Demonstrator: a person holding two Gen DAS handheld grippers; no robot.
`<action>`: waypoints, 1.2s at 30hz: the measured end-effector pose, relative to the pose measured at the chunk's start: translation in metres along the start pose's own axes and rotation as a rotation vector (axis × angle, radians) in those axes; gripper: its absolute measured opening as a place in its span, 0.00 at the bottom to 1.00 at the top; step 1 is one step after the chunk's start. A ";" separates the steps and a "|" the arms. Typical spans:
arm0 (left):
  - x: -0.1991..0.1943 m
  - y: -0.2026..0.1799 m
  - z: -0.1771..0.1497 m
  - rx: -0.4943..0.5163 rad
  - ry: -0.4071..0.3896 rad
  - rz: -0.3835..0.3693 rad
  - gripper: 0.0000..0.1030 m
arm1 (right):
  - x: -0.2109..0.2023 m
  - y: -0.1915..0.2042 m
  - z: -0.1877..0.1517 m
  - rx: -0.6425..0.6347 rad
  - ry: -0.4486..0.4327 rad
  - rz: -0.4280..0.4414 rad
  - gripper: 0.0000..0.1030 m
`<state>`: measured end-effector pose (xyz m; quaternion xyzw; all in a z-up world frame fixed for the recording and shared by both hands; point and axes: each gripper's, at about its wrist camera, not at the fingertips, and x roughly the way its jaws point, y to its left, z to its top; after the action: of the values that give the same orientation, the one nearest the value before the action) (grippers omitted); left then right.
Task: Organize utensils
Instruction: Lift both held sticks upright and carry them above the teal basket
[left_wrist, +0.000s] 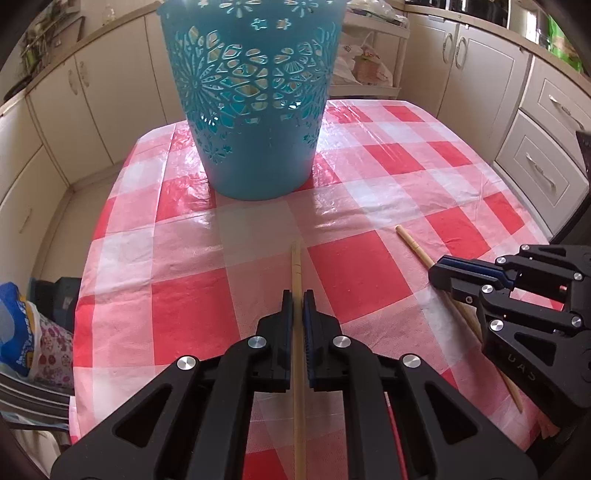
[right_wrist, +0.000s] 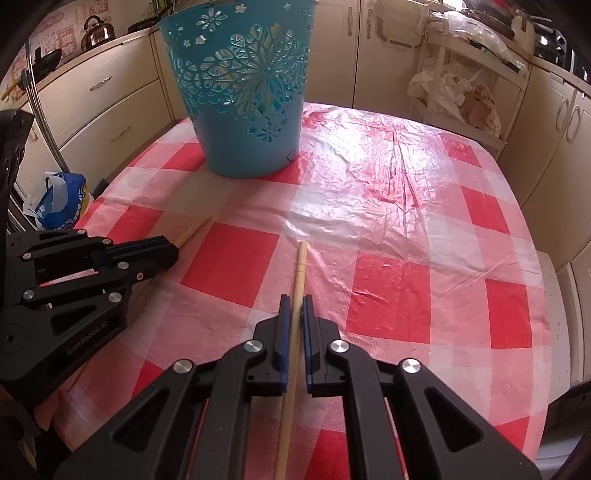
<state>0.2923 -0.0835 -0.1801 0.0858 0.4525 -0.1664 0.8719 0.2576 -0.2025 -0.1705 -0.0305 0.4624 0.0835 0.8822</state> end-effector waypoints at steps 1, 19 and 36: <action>0.000 0.000 0.000 0.002 0.000 -0.006 0.05 | 0.000 0.001 -0.001 0.000 -0.002 -0.001 0.06; -0.050 0.036 0.008 -0.166 -0.154 -0.205 0.05 | -0.014 -0.023 0.003 0.223 -0.005 0.207 0.06; -0.147 0.067 0.071 -0.229 -0.529 -0.285 0.05 | -0.060 -0.032 0.019 0.349 -0.135 0.368 0.06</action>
<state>0.2929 -0.0111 -0.0190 -0.1233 0.2331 -0.2512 0.9313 0.2457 -0.2386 -0.1113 0.2123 0.4077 0.1634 0.8729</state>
